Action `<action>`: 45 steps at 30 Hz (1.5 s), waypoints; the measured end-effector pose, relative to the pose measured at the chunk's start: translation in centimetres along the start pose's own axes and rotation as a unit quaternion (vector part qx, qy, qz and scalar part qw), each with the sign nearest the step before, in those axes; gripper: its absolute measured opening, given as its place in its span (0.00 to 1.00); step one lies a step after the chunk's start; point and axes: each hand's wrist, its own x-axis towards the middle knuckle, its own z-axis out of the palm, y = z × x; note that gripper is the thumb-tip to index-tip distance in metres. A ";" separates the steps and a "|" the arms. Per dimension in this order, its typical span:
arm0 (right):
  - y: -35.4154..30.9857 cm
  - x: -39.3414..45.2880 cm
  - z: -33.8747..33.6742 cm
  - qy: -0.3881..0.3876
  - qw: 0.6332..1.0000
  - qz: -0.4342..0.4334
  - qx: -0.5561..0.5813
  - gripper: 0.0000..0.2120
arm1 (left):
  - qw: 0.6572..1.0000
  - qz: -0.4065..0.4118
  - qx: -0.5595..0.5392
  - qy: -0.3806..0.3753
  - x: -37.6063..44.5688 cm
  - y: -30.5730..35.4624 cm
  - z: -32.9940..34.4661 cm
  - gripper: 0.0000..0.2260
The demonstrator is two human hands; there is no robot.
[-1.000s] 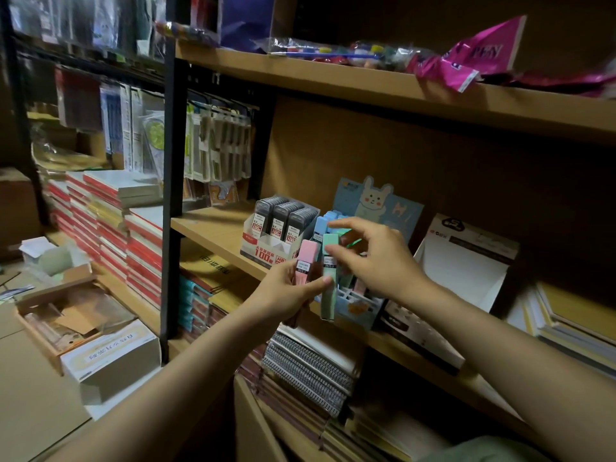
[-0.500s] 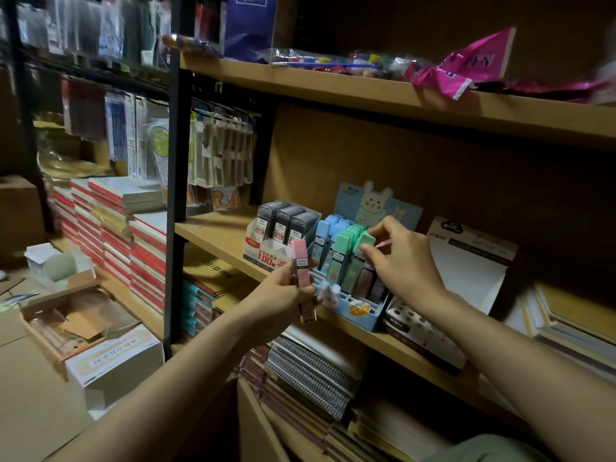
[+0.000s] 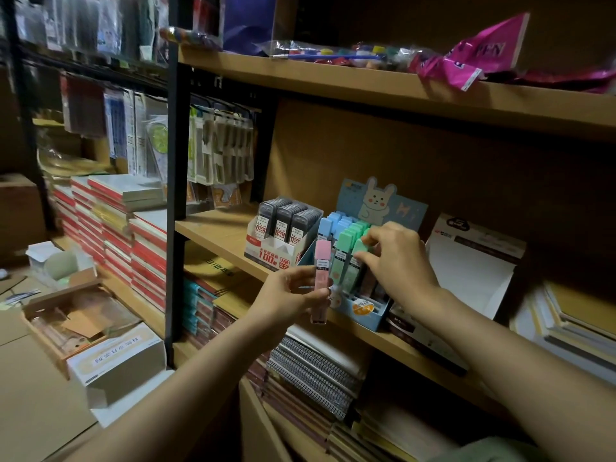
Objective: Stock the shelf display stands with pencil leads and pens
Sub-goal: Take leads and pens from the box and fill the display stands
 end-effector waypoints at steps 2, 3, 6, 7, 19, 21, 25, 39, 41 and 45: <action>-0.1 -0.1 -0.1 -0.007 1.000 -0.003 -0.001 0.13 | 1.000 0.009 0.000 -0.004 0.0 -0.1 0.3 0.13; -0.1 -0.2 -0.2 -0.011 1.000 -0.004 0.008 0.14 | 1.000 0.014 0.005 -0.004 -0.1 -0.2 0.4 0.13; -0.4 -1.1 -0.8 0.023 0.993 0.009 0.115 0.16 | 0.999 0.031 0.031 -0.023 -0.3 -0.2 0.9 0.13; -0.5 -1.4 -1.1 0.040 0.987 0.013 0.156 0.15 | 0.998 0.038 0.033 -0.030 -0.4 -0.1 1.0 0.13; 2.4 -3.4 -5.5 -0.036 0.946 0.107 0.305 0.14 | 0.916 0.200 0.347 -0.020 -0.7 -0.2 3.1 0.19; 4.1 -2.9 -6.7 -0.019 0.965 0.111 0.239 0.13 | 0.851 0.233 0.472 0.001 -0.7 -0.7 2.4 0.24; 5.1 -2.9 -6.1 0.018 0.980 0.112 0.166 0.13 | 0.794 0.194 0.575 -0.041 -0.6 -2.3 1.7 0.31; 4.0 -1.3 -3.8 0.075 0.985 0.075 0.137 0.12 | 0.750 0.205 0.627 -0.056 -0.1 -4.3 1.4 0.30; 3.8 -1.6 -3.3 0.072 0.984 0.078 0.140 0.12 | 0.749 0.205 0.627 -0.058 -0.1 -4.3 1.4 0.30; 3.6 -2.1 -2.0 0.052 0.984 0.081 0.148 0.12 | 0.745 0.216 0.628 -0.061 -0.2 -4.2 1.4 0.31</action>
